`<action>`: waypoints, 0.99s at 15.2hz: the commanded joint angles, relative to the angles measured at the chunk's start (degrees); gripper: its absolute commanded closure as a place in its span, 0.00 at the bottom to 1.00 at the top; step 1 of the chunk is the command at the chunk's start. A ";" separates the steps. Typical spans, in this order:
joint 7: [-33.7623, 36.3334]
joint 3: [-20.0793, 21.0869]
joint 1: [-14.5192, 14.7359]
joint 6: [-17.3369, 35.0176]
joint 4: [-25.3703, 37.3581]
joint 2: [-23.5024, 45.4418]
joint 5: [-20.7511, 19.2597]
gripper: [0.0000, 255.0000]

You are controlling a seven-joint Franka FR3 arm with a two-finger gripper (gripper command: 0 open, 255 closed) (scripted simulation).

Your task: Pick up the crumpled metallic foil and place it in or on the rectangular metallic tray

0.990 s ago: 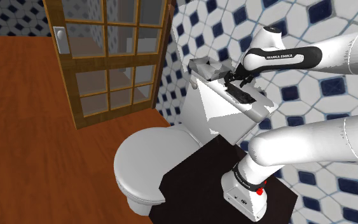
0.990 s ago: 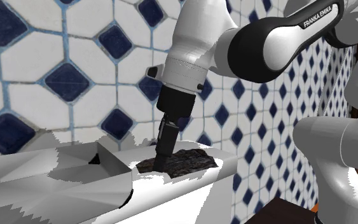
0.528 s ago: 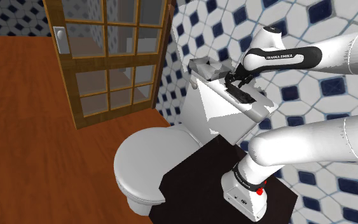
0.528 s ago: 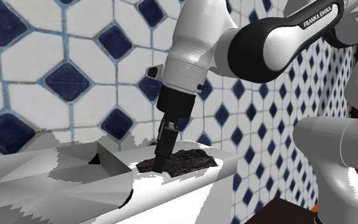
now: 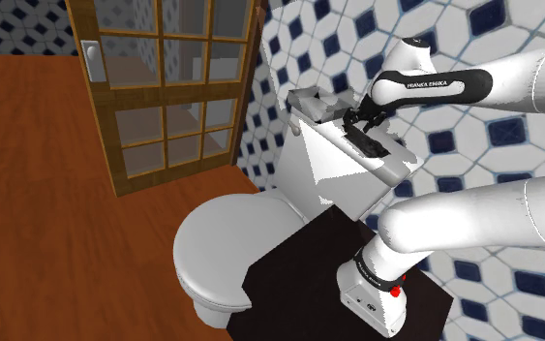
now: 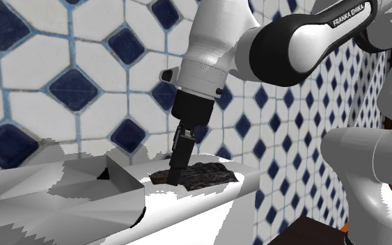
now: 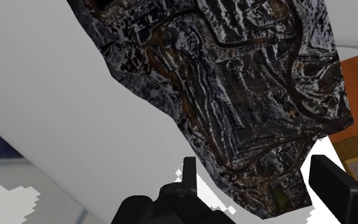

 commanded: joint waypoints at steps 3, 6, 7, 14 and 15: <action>-0.58 0.47 0.32 -3.21 2.15 -1.09 0.75 1.00; -1.02 0.86 0.55 -5.72 3.99 -1.79 1.32 1.00; -1.17 0.98 0.63 -6.54 4.62 -1.99 1.50 1.00; -2.14 1.83 1.13 -12.12 9.32 -2.92 2.71 1.00; -2.27 1.94 1.20 -12.89 10.03 -2.99 2.87 1.00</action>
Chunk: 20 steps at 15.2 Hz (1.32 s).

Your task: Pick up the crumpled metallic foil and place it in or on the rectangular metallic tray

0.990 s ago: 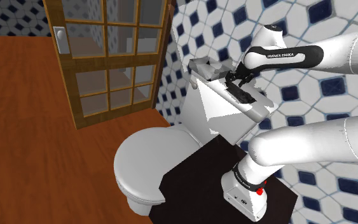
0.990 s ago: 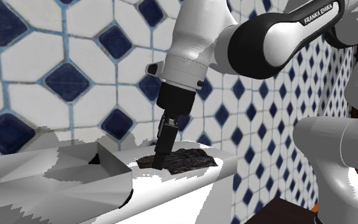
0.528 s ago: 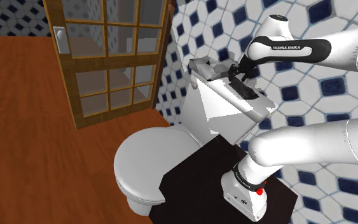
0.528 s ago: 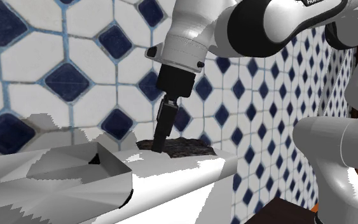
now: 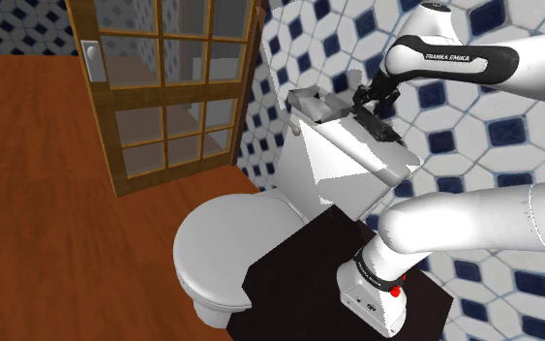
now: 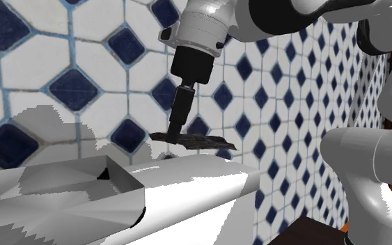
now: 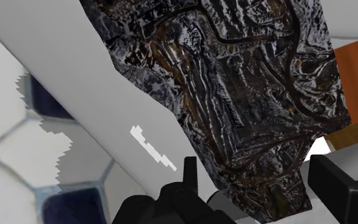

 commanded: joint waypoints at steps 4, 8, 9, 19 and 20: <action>-0.65 0.61 0.33 -3.94 3.61 -0.34 0.79 1.00; -0.66 0.99 1.04 -5.56 7.48 1.96 1.64 1.00; -0.34 1.05 1.54 -5.10 9.19 4.22 2.08 1.00; 0.81 1.19 5.33 -4.13 29.94 26.61 7.46 1.00; 0.75 1.20 5.53 -4.42 32.44 28.89 8.10 1.00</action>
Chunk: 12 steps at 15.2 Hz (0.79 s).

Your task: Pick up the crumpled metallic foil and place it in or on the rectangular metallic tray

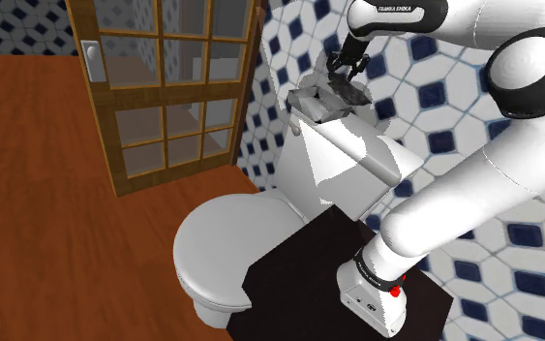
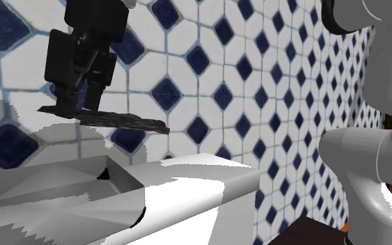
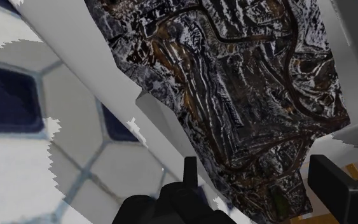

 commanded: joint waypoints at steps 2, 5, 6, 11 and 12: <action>-0.28 -0.05 0.51 -0.94 7.68 6.94 1.98 1.00; -0.69 0.04 0.65 -2.77 16.48 14.13 4.06 1.00; -0.73 0.08 0.61 -3.01 17.47 14.91 4.28 1.00; -0.10 0.10 0.59 0.83 13.43 14.74 3.97 1.00; 0.02 0.10 0.59 1.59 12.67 14.75 3.91 1.00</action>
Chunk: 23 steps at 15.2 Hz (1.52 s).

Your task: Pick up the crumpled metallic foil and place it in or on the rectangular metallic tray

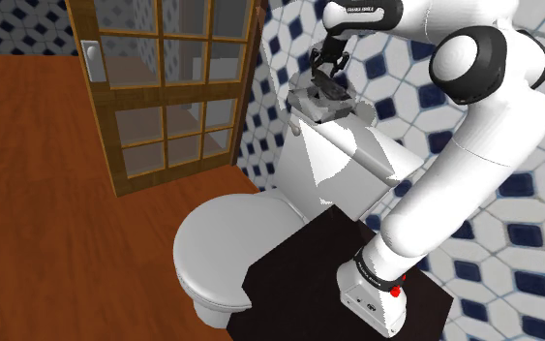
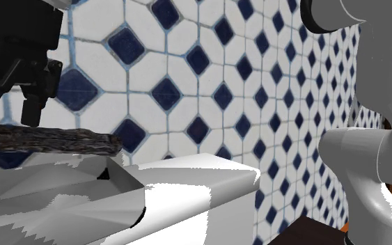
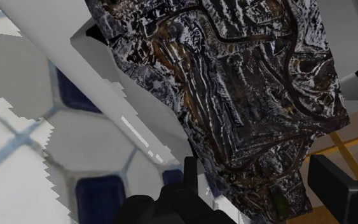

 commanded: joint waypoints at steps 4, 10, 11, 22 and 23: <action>0.51 -0.04 -0.05 3.64 -3.30 0.36 -0.17 1.00; 1.14 -0.10 -0.12 7.96 -7.06 0.97 -0.39 1.00; 1.14 -0.10 -0.12 7.96 -7.06 0.96 -0.39 1.00; 1.14 -0.10 -0.12 7.96 -7.06 0.96 -0.39 0.00; 1.14 -0.10 -0.12 7.96 -7.06 0.96 -0.39 0.00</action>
